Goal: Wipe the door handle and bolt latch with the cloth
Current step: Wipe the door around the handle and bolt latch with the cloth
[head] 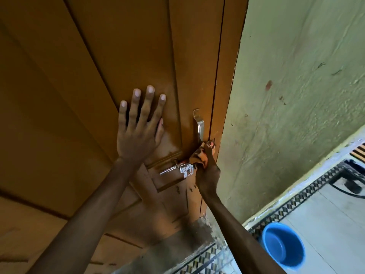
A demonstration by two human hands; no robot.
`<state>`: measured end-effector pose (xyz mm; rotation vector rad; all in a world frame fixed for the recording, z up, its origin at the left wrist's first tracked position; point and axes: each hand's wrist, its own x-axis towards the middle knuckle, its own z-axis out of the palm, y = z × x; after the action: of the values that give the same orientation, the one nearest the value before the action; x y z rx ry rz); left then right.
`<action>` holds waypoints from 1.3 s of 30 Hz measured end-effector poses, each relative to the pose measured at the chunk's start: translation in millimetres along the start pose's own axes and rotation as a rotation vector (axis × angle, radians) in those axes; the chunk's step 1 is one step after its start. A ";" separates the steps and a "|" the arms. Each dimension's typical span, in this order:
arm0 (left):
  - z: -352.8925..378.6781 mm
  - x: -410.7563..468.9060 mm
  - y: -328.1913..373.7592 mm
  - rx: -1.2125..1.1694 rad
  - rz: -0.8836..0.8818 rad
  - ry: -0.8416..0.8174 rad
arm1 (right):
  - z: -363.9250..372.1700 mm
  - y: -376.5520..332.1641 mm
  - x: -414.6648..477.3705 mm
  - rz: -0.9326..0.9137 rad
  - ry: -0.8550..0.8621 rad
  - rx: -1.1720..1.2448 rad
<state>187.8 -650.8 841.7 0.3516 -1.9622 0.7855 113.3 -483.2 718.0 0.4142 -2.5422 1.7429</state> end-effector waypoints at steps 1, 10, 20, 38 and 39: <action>-0.5 0.2 0.0 -0.001 0.001 -0.001 | 7.4 2.9 -2.4 -0.022 -0.010 -0.032; -2.8 2.6 -1.6 -0.010 0.023 0.000 | 36.2 24.7 -22.7 -0.167 -0.074 -0.293; -5.8 3.5 -2.3 -0.054 0.018 -0.016 | 32.4 17.8 -33.9 -0.178 -0.038 0.039; -7.7 3.5 -2.7 -0.084 0.024 -0.028 | 0.0 27.2 -46.6 -0.299 -0.148 -0.049; -7.3 3.4 -2.8 -0.087 0.024 -0.033 | -6.2 25.9 -42.0 -0.207 -0.064 -0.025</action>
<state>192.6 -647.8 848.1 0.2917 -2.0272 0.7110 146.9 -460.4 689.4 0.7148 -2.4567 1.6481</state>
